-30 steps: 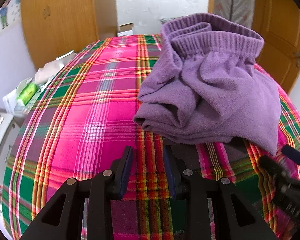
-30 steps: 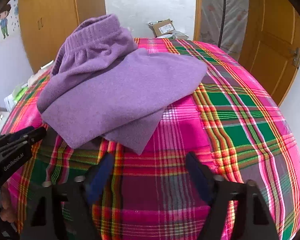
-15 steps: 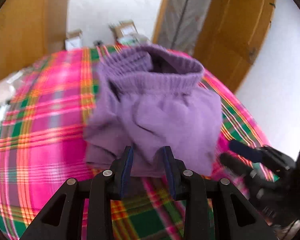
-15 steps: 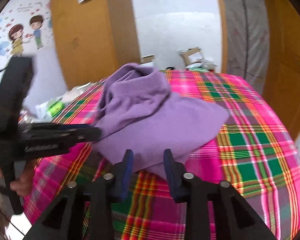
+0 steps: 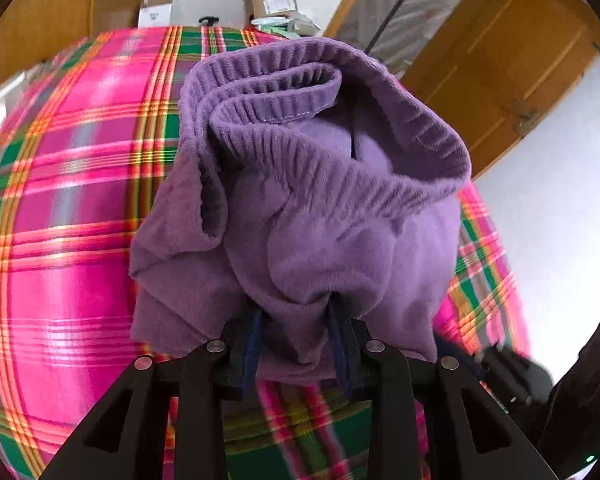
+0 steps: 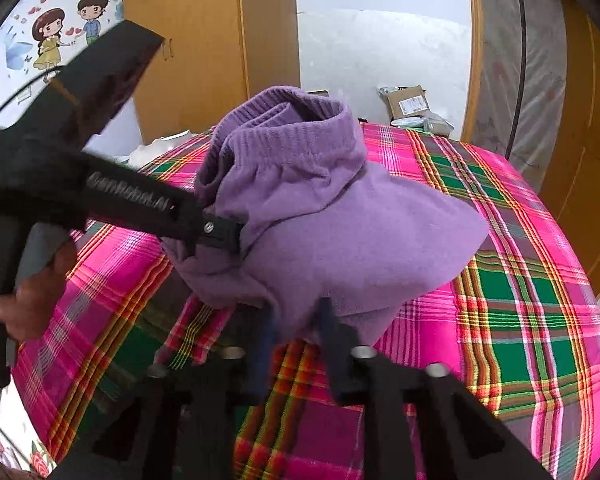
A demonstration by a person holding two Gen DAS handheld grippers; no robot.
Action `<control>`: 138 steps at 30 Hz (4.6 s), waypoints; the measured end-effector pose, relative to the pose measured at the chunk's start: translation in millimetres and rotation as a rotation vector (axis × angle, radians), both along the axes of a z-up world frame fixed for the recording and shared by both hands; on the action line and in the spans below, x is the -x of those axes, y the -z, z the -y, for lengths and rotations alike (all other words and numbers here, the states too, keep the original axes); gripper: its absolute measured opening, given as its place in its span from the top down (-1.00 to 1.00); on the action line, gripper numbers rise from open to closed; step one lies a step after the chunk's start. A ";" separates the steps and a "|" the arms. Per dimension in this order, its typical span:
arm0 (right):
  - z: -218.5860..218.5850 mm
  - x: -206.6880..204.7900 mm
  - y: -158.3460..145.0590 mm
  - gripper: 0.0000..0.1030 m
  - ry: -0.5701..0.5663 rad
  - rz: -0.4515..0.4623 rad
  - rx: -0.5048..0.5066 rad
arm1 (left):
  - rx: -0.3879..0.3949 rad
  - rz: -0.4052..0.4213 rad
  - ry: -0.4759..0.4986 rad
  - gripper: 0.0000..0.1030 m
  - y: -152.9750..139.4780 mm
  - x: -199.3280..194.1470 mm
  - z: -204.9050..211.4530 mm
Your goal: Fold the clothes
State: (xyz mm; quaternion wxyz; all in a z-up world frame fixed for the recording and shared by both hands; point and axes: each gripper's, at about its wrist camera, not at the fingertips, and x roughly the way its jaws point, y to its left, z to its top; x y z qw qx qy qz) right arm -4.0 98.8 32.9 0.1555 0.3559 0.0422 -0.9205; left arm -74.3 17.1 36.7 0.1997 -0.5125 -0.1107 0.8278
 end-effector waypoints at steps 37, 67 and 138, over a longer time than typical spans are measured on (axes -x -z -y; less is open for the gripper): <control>-62.4 88.4 -133.2 0.94 0.166 -0.275 -0.009 | -0.119 -0.297 -0.434 0.87 -93.4 27.6 118.1; -48.8 233.8 -45.7 0.94 0.305 -0.029 -0.233 | -0.075 -0.213 -0.338 0.63 -55.5 63.8 131.8; -56.3 39.6 -93.5 0.86 0.105 -0.108 0.109 | -0.494 0.010 -0.352 0.18 7.5 46.2 100.3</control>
